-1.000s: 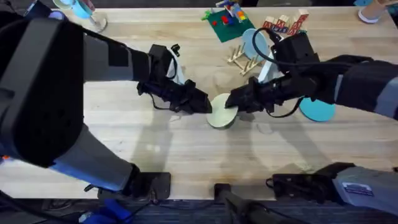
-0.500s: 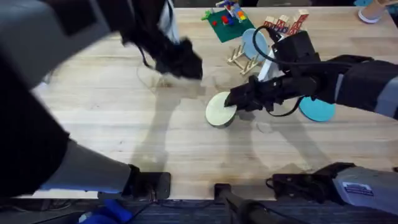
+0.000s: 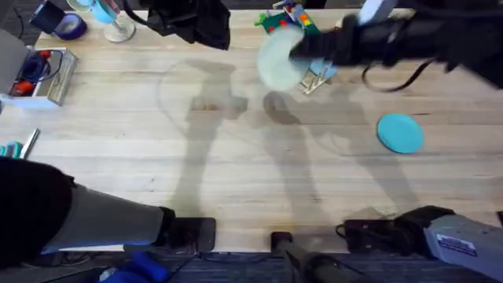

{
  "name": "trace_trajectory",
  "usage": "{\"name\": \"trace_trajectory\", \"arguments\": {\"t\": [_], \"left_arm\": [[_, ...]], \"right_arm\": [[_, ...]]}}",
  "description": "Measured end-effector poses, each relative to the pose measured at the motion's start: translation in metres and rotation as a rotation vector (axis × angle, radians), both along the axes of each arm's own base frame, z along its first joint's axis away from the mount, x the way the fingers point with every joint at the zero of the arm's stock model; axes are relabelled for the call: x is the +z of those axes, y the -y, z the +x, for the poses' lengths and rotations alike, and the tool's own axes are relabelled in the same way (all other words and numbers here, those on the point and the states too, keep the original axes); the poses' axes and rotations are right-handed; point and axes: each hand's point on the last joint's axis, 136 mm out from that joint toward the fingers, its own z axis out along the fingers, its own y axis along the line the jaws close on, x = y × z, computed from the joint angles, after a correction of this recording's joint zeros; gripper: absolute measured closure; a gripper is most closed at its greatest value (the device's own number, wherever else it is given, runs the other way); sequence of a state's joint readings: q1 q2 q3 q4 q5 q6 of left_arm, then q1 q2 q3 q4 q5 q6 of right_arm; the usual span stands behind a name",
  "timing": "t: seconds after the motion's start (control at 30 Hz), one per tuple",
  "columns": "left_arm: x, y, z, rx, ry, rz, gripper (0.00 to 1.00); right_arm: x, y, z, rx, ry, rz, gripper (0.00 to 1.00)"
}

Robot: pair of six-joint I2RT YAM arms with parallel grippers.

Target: Pick up the plates from the table one by one and place each into a slot on the dish rack.

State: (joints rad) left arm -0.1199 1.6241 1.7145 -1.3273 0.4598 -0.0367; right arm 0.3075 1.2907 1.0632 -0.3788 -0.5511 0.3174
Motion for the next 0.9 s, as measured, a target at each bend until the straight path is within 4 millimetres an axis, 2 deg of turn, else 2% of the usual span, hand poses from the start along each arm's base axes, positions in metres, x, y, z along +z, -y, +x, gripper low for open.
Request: {"name": "trace_trajectory", "arguments": {"t": [0.1, 0.2, 0.23, 0.3, 0.37, 0.43, 0.5, 0.67, 0.9], "left_arm": [[-0.002, -0.003, -0.003, 0.003, -0.015, 0.015, 0.928], [-0.003, -0.003, -0.003, 0.0, -0.014, 0.019, 0.798], [-0.003, -0.003, -0.003, 0.001, -0.014, 0.019, 0.712], [-0.003, -0.004, -0.003, 0.0, -0.014, 0.021, 0.409], [-0.003, -0.004, -0.003, -0.002, -0.011, 0.023, 0.305], [-0.003, -0.004, -0.003, 0.0, -0.01, 0.023, 0.053], [-0.003, -0.004, -0.002, -0.001, -0.008, 0.023, 0.01], [-0.003, -0.004, -0.002, -0.001, -0.008, 0.023, 0.008], [-0.003, -0.004, -0.002, -0.001, -0.007, 0.023, 0.007]], "right_arm": [[0.031, 0.015, 0.019, -0.011, 0.193, -0.081, 0.97], [0.043, 0.03, 0.033, -0.009, 0.332, -0.175, 0.97], [0.043, 0.035, 0.036, -0.002, 0.365, -0.208, 0.97], [0.041, 0.045, 0.04, 0.019, 0.422, -0.281, 0.97], [0.041, 0.052, 0.044, 0.042, 0.474, -0.338, 0.97], [0.04, 0.057, 0.046, 0.066, 0.518, -0.389, 0.97], [0.04, 0.062, 0.048, 0.092, 0.559, -0.436, 0.97], [0.033, 0.07, 0.051, 0.157, 0.619, -0.531, 0.97], [-0.009, 0.081, 0.069, 0.197, 0.554, -0.646, 0.969]]}}
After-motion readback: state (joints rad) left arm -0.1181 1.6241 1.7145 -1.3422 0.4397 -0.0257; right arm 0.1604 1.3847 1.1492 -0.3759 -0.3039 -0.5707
